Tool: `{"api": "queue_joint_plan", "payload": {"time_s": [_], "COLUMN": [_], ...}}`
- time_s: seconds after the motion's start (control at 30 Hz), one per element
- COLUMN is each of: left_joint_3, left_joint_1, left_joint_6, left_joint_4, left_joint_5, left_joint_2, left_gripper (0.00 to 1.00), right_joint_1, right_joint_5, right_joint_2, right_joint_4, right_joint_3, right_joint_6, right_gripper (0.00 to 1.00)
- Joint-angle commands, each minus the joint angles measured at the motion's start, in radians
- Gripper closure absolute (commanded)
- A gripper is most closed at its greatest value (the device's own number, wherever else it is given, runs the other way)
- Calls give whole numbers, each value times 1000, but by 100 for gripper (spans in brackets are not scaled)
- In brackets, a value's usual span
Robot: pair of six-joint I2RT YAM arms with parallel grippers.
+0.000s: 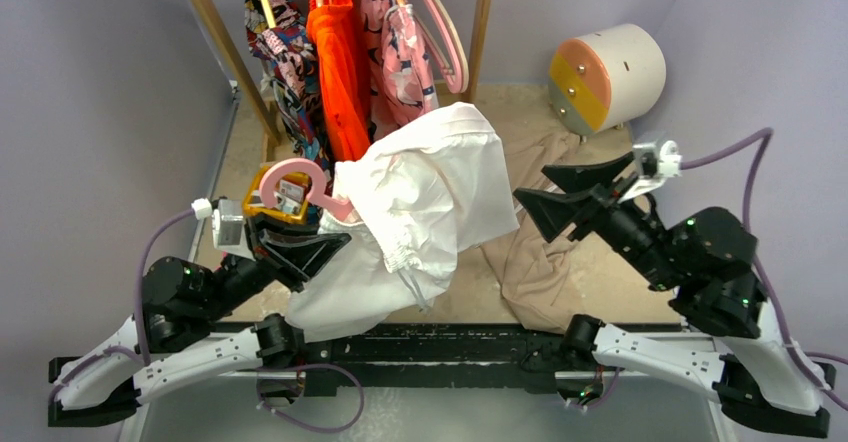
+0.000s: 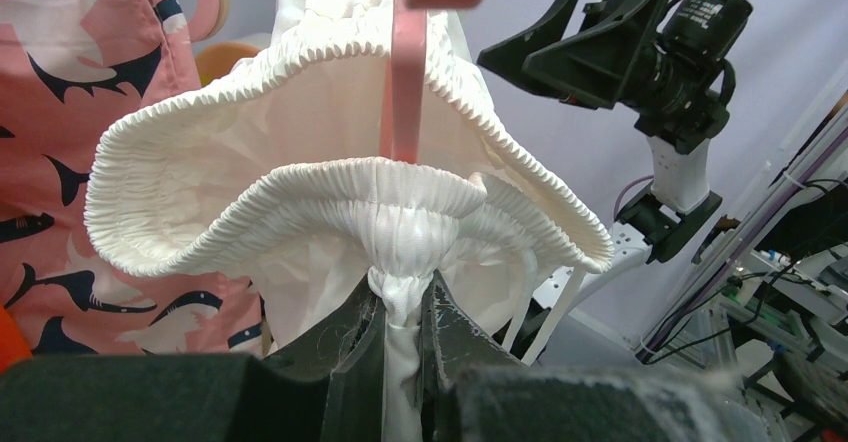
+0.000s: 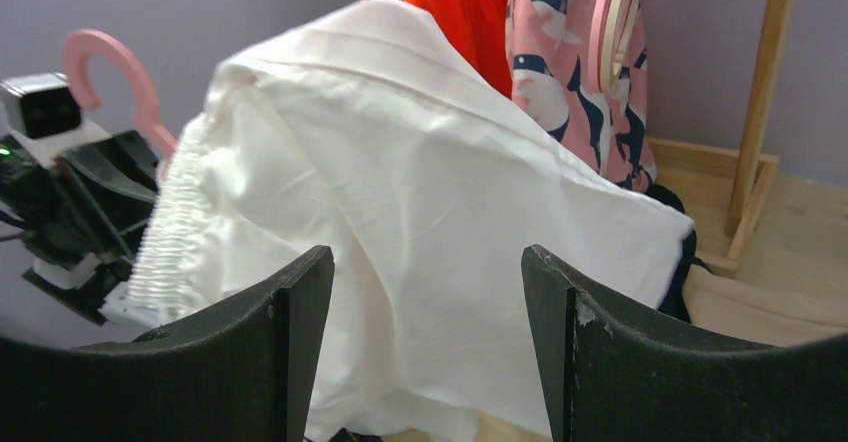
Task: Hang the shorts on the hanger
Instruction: Hang the shorts on the hanger.
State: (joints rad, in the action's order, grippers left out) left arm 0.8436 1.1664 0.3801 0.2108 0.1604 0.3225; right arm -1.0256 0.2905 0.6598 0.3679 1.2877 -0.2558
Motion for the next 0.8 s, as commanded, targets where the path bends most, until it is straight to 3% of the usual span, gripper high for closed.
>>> {"api": "queue_joint_plan", "payload": {"time_s": [0.0, 0.37, 0.77], "left_joint_3": [76, 98, 96], "left_joint_1": [-1, -1, -1], "left_joint_6": [20, 26, 28], "left_joint_4": [-55, -29, -45], "left_joint_5": [-14, -25, -38], "left_joint_2": [2, 4, 25], "left_gripper": [100, 100, 100], "right_joint_1": [0, 0, 1], "right_joint_5": [15, -49, -21], "right_joint_2": [20, 43, 126], "right_joint_4": [-175, -299, -243], "right_joint_3": [-54, -127, -107], "right_joint_6": [73, 1, -141], "right_gripper": [29, 30, 48]}}
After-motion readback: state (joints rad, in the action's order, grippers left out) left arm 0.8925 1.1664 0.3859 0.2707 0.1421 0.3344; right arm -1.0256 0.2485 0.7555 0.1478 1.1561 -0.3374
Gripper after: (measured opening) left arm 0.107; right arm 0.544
